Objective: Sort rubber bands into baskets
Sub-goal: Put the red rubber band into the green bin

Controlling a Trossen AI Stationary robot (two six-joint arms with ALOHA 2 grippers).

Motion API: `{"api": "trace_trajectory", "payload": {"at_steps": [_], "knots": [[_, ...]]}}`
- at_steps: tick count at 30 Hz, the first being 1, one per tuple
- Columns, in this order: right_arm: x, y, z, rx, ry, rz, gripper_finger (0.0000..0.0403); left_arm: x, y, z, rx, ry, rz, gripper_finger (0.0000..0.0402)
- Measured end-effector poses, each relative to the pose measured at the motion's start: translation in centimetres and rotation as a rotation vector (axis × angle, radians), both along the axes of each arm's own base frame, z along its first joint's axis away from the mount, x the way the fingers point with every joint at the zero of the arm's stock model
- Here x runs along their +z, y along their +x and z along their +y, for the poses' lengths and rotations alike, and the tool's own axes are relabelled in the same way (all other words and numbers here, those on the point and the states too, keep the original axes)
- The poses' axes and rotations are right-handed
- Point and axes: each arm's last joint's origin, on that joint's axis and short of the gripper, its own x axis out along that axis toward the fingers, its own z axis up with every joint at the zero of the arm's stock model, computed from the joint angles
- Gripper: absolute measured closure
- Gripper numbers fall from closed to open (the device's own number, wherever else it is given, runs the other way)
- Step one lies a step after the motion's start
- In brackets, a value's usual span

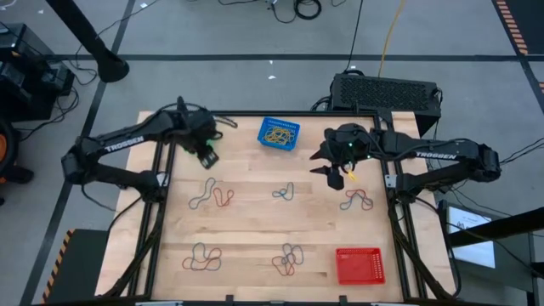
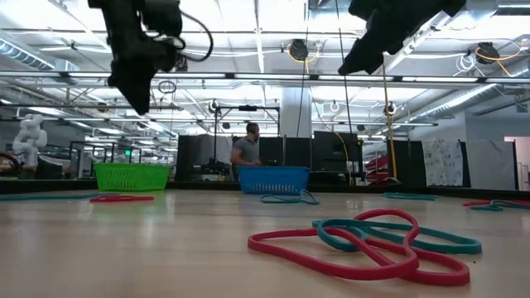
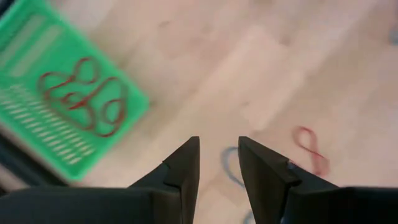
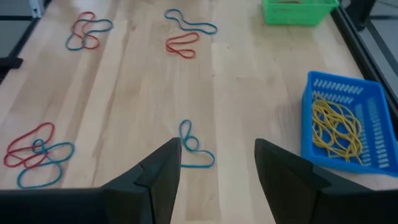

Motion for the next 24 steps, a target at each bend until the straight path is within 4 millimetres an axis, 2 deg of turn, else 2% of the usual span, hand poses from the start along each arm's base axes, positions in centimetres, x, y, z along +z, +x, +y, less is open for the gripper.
{"api": "trace_trajectory", "payload": {"at_steps": [10, 19, 24], "knots": [[-0.4, 1.1, 1.7, 0.079, -0.002, -0.006, 0.0206, -0.3, 3.2, -8.9, -0.338, -0.14, -0.037, 0.0283], [-3.4, 3.5, 3.9, 0.227, 0.02, 0.109, 0.0206, -2.4, 4.3, -17.1, -0.526, -0.247, 0.065, 0.0283], [-4.4, 4.2, 5.4, 0.286, 0.017, 0.14, 0.0206, -4.3, 5.2, -21.4, -0.622, -0.27, 0.046, 0.0283]]}}
